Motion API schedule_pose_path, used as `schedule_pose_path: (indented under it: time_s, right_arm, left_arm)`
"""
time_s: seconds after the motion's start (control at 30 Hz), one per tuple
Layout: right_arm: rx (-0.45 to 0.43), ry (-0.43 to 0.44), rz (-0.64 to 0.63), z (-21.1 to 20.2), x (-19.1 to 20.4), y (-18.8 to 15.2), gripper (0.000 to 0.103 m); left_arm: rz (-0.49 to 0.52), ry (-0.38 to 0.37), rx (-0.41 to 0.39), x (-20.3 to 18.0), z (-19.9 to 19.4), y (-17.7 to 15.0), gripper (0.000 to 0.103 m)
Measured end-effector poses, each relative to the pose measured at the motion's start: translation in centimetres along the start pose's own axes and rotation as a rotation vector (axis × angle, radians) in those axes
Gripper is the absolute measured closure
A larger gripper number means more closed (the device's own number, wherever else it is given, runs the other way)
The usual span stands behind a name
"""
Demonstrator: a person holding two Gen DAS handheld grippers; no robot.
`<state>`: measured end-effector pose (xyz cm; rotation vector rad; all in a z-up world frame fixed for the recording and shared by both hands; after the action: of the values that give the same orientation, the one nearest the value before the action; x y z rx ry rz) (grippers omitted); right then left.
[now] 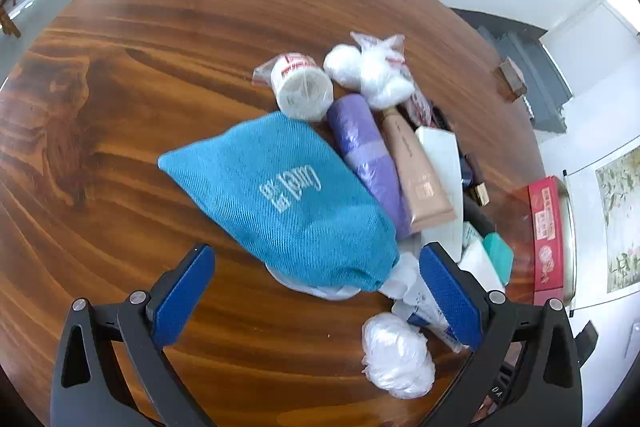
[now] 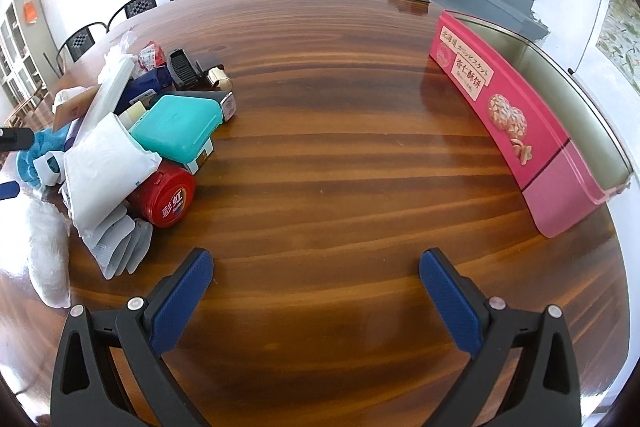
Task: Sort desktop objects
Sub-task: 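Close the left gripper on the blue cloth pouch in the pile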
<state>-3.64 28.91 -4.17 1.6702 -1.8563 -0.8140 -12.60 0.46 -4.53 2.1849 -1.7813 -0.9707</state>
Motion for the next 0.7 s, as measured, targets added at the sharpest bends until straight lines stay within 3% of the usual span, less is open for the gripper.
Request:
schedule_pose_path:
  time_s: [0.37,0.53,0.7]
  right_arm:
    - [0.008,-0.013,0.013,0.0,0.0,0.0,0.000]
    - [0.019,-0.006,0.007,0.0,0.2,-0.1,0.000]
    - [0.042,0.007,-0.005,0.1,0.3,-0.1,0.000]
  left_arm:
    - [-0.079,0.035,0.021,1.0,3.8,1.9,0.000]
    - [-0.019,0.072,0.003,0.7,4.5,2.2,0.023]
    - [0.016,0.044,0.000,1.0,3.8,2.2,0.046]
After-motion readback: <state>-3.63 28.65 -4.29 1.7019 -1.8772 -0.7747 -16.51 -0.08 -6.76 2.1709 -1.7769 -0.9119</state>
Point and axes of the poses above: each gripper's, at about its wrist camera, not at the fingertips, and z roughly the way its jaws point, x to its left, y to its top, the point moved 7 cm from there along z, roughly the way its jaws point, and after that the axes turned 12 degrees about -x, right-handed, at the moved point
